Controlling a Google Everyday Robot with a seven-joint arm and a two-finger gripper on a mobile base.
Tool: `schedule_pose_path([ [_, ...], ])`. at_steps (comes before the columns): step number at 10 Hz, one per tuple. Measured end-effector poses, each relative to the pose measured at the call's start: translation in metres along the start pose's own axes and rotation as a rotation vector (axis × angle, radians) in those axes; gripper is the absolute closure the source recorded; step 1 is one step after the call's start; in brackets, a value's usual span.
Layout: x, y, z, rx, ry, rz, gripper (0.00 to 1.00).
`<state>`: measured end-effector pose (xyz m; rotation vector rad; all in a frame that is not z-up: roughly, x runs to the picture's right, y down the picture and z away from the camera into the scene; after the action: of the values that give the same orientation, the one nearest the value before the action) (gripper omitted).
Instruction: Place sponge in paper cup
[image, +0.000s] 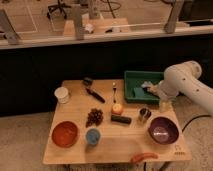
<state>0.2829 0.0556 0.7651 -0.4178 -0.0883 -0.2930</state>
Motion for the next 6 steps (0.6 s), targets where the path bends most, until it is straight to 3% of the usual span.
schedule_pose_path([
  [3,0.012,-0.049,0.017,0.045,0.100,-0.249,0.20],
  [4,0.013,-0.064,0.025,0.045,0.145,-0.306,0.20],
  [6,0.009,-0.082,0.032,0.045,0.193,-0.362,0.20],
])
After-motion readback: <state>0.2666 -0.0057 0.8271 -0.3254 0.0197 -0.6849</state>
